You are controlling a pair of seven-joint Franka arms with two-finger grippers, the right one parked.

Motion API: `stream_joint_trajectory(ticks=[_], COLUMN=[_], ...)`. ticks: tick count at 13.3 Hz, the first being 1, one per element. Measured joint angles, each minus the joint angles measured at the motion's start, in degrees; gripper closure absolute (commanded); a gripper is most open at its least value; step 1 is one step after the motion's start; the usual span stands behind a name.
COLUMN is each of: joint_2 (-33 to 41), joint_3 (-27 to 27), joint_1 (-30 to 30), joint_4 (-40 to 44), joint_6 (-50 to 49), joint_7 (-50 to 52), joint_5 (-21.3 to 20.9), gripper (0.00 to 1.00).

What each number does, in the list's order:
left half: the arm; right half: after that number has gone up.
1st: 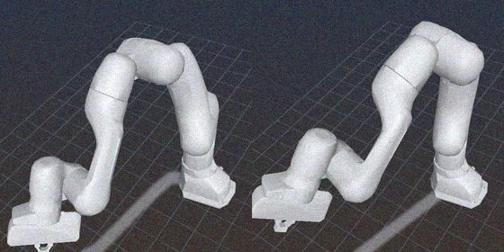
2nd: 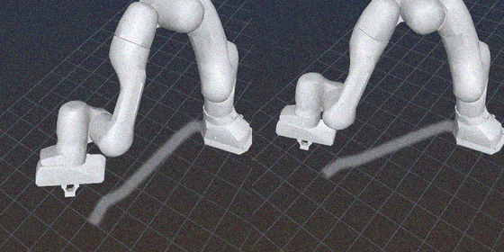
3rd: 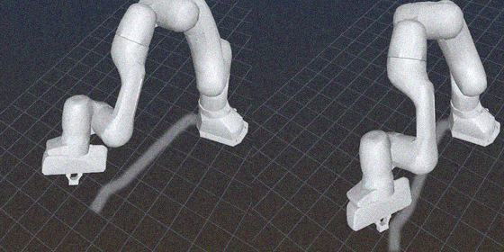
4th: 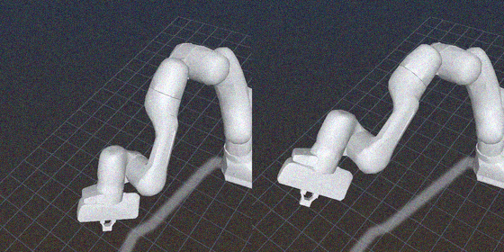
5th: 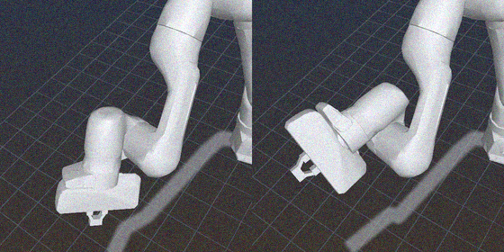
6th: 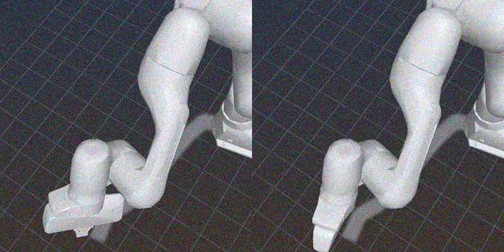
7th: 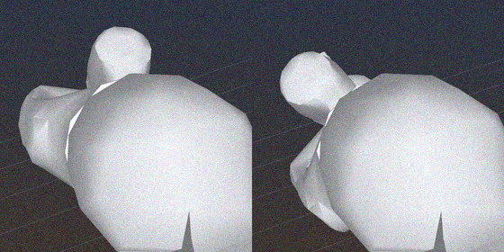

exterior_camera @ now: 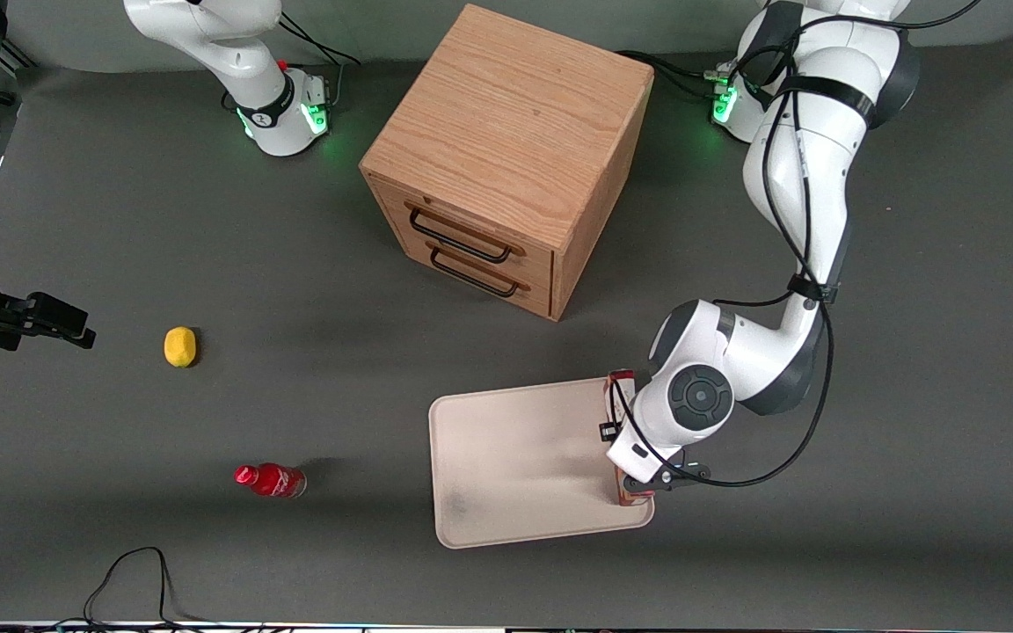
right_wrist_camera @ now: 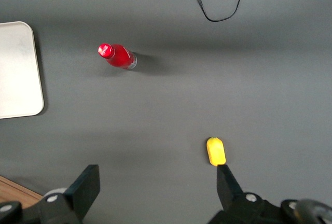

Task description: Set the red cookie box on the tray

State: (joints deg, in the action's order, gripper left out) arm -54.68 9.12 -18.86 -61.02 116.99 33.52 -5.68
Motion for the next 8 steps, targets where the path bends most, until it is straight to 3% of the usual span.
stream_joint_trajectory(ticks=[8], joint_2=[2.86], joint_3=[-0.21], joint_1=[0.64], joint_4=[-0.77], joint_6=[2.28], joint_7=[-0.06], joint_5=[-0.33], gripper=[0.0])
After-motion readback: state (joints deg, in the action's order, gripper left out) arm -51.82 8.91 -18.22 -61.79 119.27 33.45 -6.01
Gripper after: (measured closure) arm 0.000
